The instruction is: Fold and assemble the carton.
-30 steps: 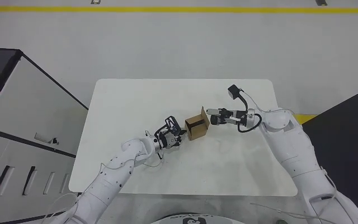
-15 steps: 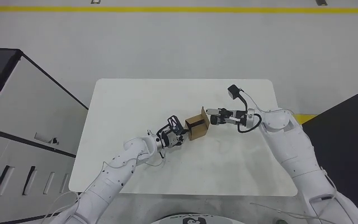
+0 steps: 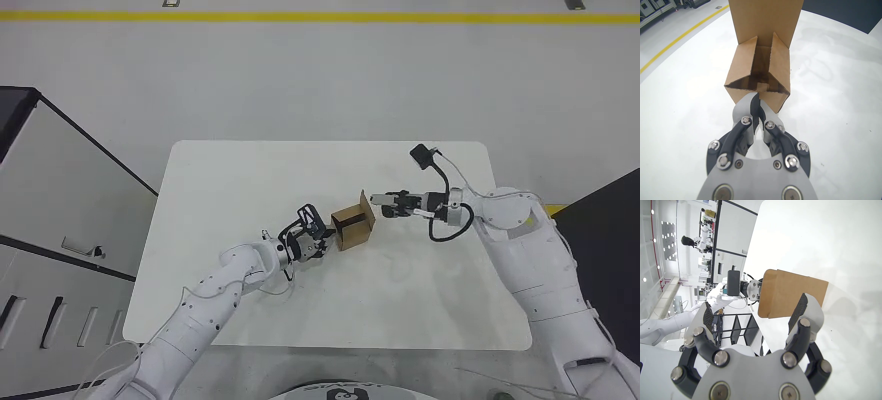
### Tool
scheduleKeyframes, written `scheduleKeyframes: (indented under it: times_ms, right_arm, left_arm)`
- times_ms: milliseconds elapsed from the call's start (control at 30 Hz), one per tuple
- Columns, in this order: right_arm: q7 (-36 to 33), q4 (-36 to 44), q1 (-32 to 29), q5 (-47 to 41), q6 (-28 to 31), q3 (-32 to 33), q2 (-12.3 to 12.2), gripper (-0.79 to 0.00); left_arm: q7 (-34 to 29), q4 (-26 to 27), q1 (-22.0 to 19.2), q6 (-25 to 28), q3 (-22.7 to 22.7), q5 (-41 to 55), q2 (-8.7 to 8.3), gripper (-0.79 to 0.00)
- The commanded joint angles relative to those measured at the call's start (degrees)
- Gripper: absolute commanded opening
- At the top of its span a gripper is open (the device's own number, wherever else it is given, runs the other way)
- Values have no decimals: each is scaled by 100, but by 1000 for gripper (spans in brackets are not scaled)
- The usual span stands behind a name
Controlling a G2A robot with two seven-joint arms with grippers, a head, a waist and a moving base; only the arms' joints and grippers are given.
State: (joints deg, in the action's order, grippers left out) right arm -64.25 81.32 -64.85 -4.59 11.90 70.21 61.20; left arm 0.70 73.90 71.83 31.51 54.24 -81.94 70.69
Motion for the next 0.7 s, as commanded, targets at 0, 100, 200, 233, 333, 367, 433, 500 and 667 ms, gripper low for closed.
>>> scheduleKeyframes:
  times_ms: [0, 100, 200, 233, 333, 367, 433, 500, 667]
  right_arm:
    - [86, 4, -11, -17, -35, 14, 1, 0]
    - [89, -90, 62, -250, -129, 207, -26, 0]
    - [-14, -200, 205, -201, -338, 291, -57, 0]
    - [-63, -244, 256, -125, -470, 289, -66, 0]
    - [-175, -291, 439, 141, -781, 177, -75, -12]
    - [-232, -308, 506, 228, -827, 108, -72, -40]
    - [-266, -335, 640, 525, -910, -69, -61, -142]
    - [-262, -358, 749, 649, -946, -231, -38, -231]
    - [-239, -408, 1002, 1022, -1033, -587, 11, -453]
  left_arm:
    - [0, 0, 0, 0, 0, 1, 0, -785]
    - [0, 0, 0, 0, 0, 1, 0, -785]
    - [0, 0, 0, 0, 0, 1, 0, -785]
    - [0, 0, 0, 0, 0, 1, 0, -785]
    - [0, 0, 0, 0, 0, 1, 0, -785]
    - [0, 0, 0, 0, 0, 1, 0, -785]
    - [0, 0, 0, 0, 0, 1, 0, -785]
    - [0, 0, 0, 0, 0, 1, 0, -785]
    - [0, 0, 0, 0, 0, 1, 0, -785]
